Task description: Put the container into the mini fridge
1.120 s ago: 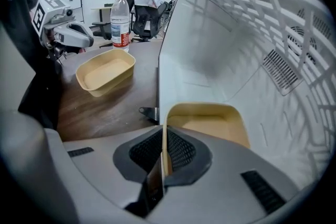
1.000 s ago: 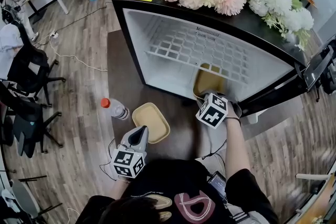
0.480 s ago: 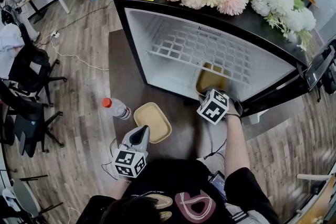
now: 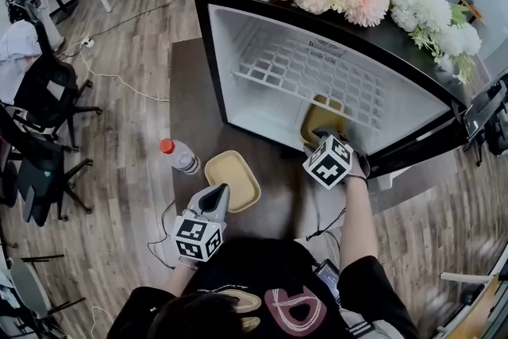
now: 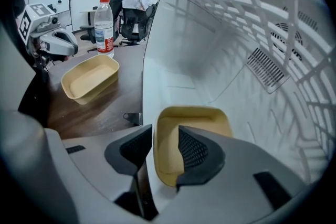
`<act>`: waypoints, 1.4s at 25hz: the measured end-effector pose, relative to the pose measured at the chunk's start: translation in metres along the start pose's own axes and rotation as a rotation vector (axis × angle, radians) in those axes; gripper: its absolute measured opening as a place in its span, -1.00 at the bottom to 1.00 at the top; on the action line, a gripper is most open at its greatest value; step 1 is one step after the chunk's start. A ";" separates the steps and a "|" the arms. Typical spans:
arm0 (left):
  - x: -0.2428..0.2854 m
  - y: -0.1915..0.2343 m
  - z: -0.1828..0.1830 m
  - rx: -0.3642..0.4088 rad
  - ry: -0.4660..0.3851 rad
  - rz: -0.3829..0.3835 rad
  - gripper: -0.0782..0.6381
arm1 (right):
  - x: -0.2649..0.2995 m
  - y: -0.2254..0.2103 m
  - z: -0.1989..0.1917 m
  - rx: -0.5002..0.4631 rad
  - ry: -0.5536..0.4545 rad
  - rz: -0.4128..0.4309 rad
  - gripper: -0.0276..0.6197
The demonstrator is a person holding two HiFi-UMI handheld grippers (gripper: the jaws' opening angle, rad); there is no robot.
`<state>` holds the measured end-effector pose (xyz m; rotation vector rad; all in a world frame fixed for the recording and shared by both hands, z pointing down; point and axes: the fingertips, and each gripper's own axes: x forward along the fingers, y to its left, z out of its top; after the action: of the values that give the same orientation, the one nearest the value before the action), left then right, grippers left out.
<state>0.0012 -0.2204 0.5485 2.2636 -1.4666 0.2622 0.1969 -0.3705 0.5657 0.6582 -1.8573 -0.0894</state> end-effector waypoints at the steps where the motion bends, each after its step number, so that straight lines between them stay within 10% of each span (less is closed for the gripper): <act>1: 0.000 0.000 0.000 0.002 -0.001 0.000 -0.76 | -0.003 -0.002 0.002 -0.002 -0.003 -0.011 -0.41; 12: 0.001 -0.004 0.022 0.030 -0.063 0.001 -0.76 | -0.053 0.033 0.056 -0.084 -0.167 -0.003 -0.23; 35: -0.036 0.009 0.058 0.079 -0.152 0.094 -0.76 | -0.040 0.248 0.086 -0.661 -0.110 0.475 -0.38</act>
<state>-0.0268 -0.2199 0.4855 2.3237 -1.6702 0.1826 0.0318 -0.1642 0.5896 -0.2486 -1.8875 -0.4104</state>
